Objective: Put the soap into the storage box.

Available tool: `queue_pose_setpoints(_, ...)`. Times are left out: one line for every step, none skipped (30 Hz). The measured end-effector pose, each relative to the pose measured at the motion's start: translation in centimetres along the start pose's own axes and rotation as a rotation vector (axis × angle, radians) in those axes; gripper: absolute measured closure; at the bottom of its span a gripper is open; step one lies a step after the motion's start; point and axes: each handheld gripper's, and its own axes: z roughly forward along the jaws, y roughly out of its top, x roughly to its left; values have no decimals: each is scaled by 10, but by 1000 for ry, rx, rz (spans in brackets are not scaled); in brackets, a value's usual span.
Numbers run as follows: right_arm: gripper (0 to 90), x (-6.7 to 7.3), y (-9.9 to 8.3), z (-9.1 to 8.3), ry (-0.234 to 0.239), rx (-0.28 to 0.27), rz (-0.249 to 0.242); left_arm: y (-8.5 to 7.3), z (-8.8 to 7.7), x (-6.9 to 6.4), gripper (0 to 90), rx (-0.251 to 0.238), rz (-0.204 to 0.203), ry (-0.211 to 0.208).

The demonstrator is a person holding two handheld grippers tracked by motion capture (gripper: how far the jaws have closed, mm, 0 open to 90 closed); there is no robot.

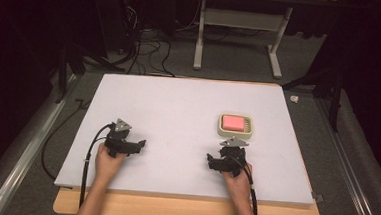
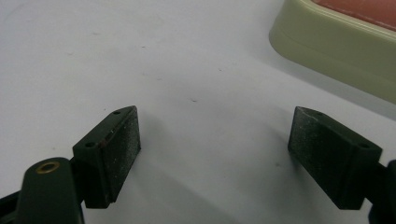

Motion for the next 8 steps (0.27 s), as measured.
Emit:
queue_pose_setpoints(174,0,0,0,1,0,1,0,0,0,179,0,0,0)
queue_pose_setpoints(174,0,0,0,0,-1,0,0,0,0,179,0,0,0)
queue_pose_setpoints(173,0,0,0,1,0,0,0,0,0,179,0,0,0)
queue_pose_setpoints(174,0,0,0,1,0,0,0,0,0,179,0,0,0)
queue_pose_setpoints(174,0,0,0,2,-1,0,0,0,0,179,0,0,0)
queue_pose_setpoints(174,0,0,0,2,0,0,0,0,0,179,0,-1,0)
queue_pose_setpoints(174,0,0,0,2,-1,-1,0,0,0,178,0,0,0)
queue_pose_setpoints(174,0,0,0,3,-1,-1,0,0,0,179,0,0,0)
